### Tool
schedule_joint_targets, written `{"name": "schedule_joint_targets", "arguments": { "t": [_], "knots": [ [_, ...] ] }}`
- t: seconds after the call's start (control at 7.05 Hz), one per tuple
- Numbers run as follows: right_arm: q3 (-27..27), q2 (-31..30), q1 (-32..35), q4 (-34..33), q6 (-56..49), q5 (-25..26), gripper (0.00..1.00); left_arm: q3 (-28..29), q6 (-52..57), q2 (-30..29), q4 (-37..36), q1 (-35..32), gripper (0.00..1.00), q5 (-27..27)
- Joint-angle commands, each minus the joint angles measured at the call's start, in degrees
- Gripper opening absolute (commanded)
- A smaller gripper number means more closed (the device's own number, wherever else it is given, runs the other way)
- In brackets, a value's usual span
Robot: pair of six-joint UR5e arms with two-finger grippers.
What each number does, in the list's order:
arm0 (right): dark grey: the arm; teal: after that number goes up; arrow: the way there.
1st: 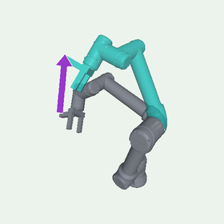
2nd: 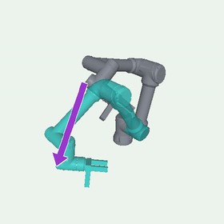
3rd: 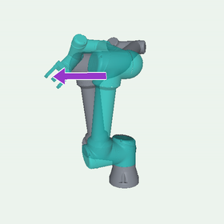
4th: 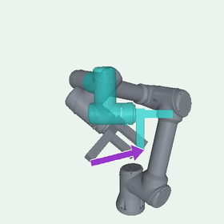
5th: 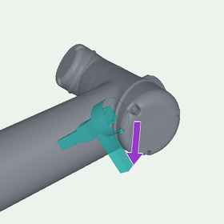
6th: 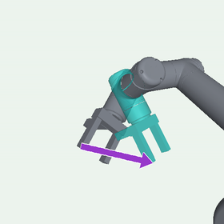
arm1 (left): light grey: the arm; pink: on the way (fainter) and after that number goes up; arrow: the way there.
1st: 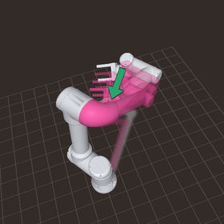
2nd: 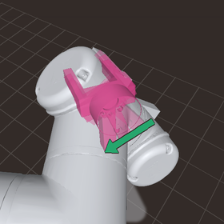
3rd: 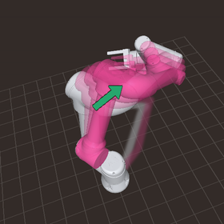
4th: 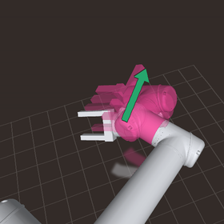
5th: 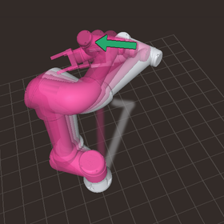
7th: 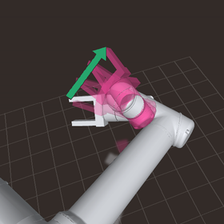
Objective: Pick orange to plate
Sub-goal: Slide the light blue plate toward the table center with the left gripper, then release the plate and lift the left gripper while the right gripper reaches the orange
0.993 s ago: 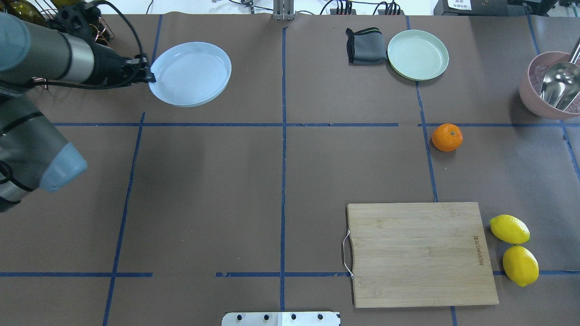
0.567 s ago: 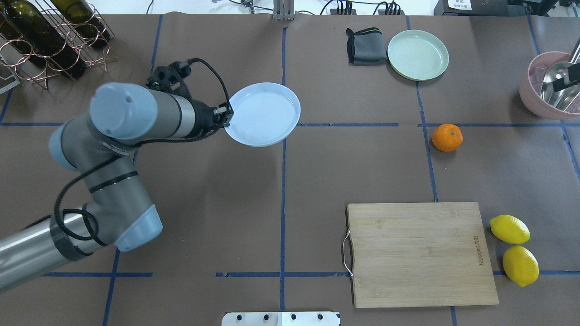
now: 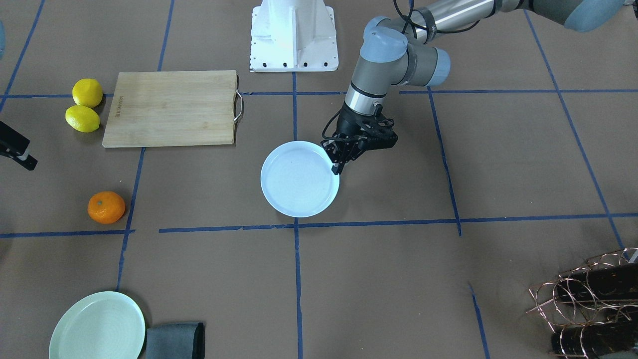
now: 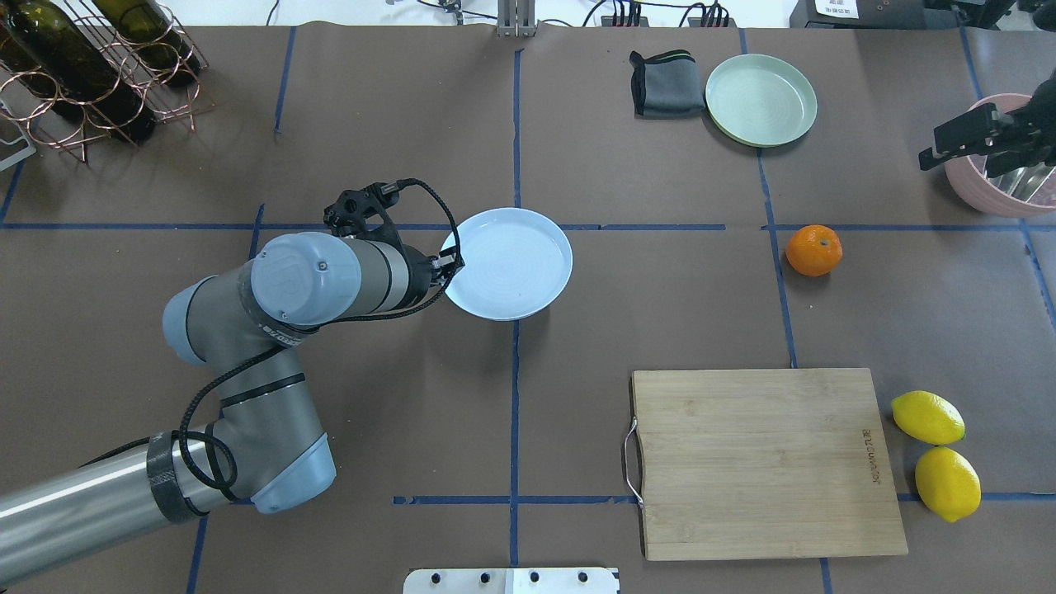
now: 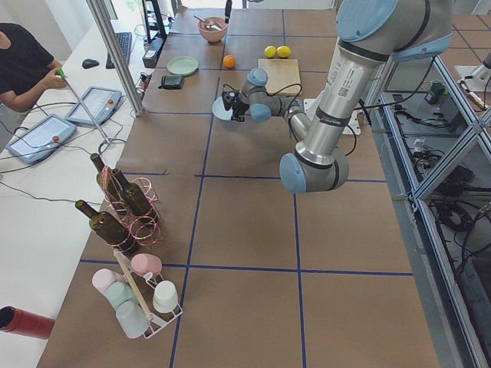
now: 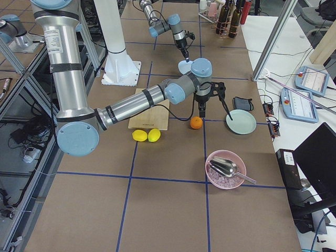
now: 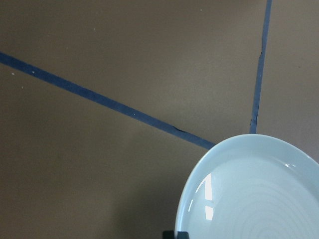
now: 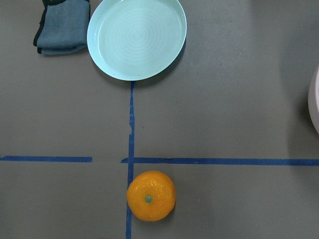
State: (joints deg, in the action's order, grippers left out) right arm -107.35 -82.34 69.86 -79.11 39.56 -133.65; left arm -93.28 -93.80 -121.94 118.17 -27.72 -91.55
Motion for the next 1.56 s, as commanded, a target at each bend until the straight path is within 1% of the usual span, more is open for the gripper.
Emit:
{"name": "schedule_joint_targets", "arguments": {
  "t": [0.0,0.14,0.28,0.43,0.57,0.71,0.85,1.13,1.42],
  "knots": [
    [0.1,0.1,-1.2,0.0,0.0,0.8,1.0,-0.2,0.4,-0.5,0.1,0.4,0.84,0.1],
    [0.2,0.2,-3.4,0.0,0.1,2.7,1.0,-0.8,0.5,-0.3,0.0,0.3,1.0,0.1],
    [0.6,0.2,-6.7,0.0,0.1,7.0,1.0,-3.2,0.7,-0.1,0.0,0.0,1.0,0.1],
    [1.6,0.2,-8.4,0.3,0.0,7.9,1.0,-5.5,0.8,-0.1,-0.2,-1.0,1.0,0.0],
    [2.9,0.2,-10.1,2.2,0.1,9.8,1.0,-7.0,1.5,0.0,-0.5,-2.4,1.0,-0.3],
    [6.9,0.8,-11.4,6.8,0.2,10.3,1.0,-8.7,3.4,0.0,-2.3,-3.0,1.0,-0.4],
    [11.4,3.0,-11.8,11.4,2.6,10.3,1.0,-10.1,5.7,0.0,-5.2,-4.3,1.0,-0.6],
    [13.0,4.8,-12.9,11.7,4.8,10.7,1.0,-10.0,6.8,0.3,-5.4,-4.6,1.0,-0.6],
    [13.7,5.1,-14.9,11.7,5.3,13.0,1.0,-10.1,6.8,0.3,-5.3,-4.6,1.0,-0.6]
  ]
}}
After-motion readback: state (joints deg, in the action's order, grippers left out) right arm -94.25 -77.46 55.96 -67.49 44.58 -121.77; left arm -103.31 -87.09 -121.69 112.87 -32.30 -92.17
